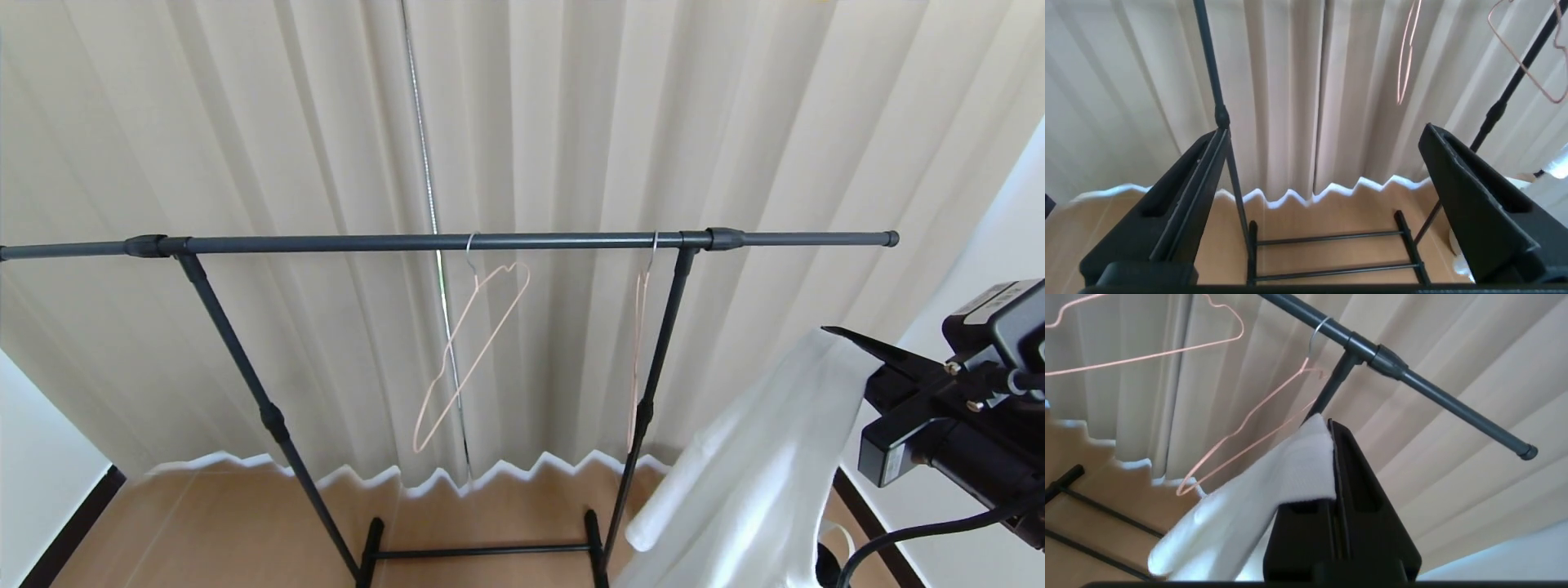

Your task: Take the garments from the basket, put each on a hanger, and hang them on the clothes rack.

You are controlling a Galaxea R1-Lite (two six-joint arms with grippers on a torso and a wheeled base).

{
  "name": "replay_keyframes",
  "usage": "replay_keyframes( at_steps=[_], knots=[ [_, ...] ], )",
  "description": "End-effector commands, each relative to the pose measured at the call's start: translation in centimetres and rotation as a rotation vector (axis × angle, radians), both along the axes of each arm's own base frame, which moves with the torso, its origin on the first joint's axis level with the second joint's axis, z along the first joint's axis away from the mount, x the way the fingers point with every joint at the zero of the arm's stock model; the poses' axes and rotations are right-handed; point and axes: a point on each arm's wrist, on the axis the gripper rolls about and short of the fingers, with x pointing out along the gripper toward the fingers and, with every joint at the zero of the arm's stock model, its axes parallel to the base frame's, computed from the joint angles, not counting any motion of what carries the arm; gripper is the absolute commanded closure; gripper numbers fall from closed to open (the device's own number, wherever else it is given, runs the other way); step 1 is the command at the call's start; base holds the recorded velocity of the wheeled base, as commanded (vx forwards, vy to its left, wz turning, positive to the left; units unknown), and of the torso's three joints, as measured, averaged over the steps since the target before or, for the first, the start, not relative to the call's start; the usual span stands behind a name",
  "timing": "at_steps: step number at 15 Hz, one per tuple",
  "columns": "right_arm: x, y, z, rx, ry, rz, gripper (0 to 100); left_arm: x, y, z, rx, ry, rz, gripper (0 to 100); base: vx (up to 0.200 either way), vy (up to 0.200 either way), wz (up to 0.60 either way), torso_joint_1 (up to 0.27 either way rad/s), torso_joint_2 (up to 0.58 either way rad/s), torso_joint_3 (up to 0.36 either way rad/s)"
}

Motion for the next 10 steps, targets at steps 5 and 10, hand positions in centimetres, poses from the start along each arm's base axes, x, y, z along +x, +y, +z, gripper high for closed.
replay_keyframes(
  at_steps=[5, 10],
  knots=[
    [-0.7, -0.5, 0.3, 0.013, -0.018, 0.003, 100, 0.0, 0.0, 0.0, 0.002, -0.002, 0.002, 0, 0.000, 0.000, 0.00, 0.026, -0.07, -0.011],
    [-2.8, 1.8, 1.7, 0.085, 0.018, 0.205, 100, 0.1, 0.0, 0.0, 0.111, 0.014, 0.018, 0, 0.000, 0.000, 0.00, 0.000, 0.00, 0.000]
  ],
)
